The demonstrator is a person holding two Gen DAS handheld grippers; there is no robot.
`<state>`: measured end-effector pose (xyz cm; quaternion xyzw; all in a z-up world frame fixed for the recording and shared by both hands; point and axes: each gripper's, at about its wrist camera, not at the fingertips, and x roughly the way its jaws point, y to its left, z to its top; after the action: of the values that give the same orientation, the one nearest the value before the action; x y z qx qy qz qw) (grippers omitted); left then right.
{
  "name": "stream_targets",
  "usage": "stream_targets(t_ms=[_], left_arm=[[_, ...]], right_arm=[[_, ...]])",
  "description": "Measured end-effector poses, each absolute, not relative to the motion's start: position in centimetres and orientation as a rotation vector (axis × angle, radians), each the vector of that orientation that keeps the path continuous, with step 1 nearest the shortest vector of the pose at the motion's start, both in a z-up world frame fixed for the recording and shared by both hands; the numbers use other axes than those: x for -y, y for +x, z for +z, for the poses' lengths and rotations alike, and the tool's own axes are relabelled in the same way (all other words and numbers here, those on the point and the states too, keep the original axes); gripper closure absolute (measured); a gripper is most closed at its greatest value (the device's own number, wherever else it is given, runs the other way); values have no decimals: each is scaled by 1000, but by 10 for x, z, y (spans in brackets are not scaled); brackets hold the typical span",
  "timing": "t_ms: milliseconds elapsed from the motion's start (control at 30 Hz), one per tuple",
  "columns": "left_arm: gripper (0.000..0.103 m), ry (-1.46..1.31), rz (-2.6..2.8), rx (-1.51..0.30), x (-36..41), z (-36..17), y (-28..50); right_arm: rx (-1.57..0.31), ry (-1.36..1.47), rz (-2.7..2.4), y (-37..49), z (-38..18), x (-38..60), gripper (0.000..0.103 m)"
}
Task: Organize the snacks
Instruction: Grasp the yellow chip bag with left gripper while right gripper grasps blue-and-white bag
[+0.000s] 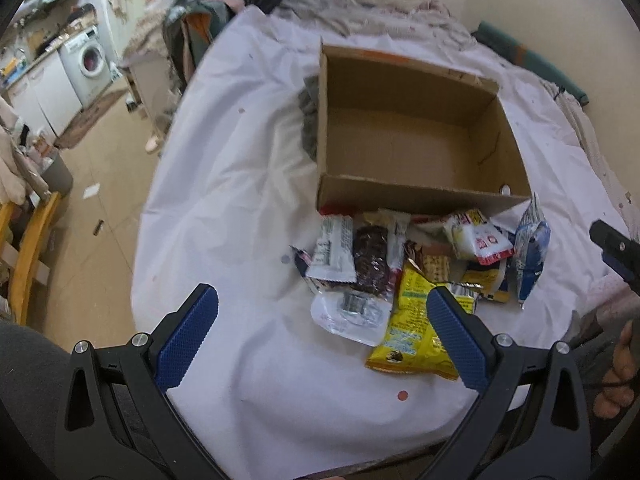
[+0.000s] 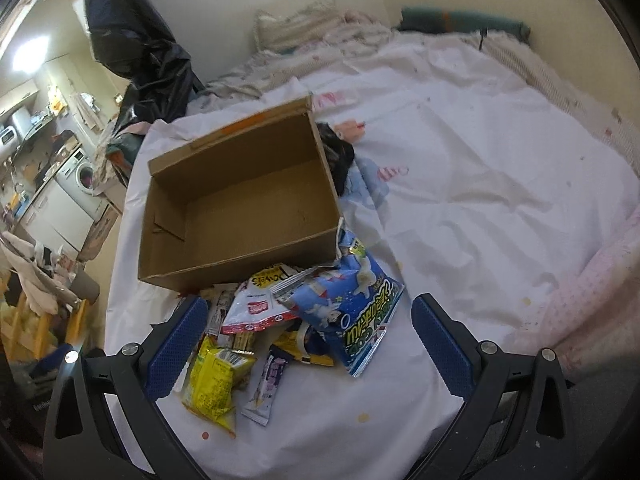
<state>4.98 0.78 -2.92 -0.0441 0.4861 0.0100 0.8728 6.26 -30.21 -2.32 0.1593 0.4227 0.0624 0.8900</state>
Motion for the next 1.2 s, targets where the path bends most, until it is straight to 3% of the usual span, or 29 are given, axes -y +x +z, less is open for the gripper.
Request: stream_targets(t_ms=[433,667,800,900,1200], left_arm=[[2,45,-274,-1370,89,-104,91],[21,75,-281,-1430,103,-127,102],[47,28,-282,-1469,99,-135,105],[62,4,-285,-1447,94,-120,97],[64,-102,-275,-1281,55,-18,90]], right_arm=[[-983,489,130,89,-49,330,0],[-983,489,103,88,-54,338,0],[-986,498,94,91,-55,341,0],[-986,500,93,90,-55,341,0],[-1018,538,76,93,-61,348,0]])
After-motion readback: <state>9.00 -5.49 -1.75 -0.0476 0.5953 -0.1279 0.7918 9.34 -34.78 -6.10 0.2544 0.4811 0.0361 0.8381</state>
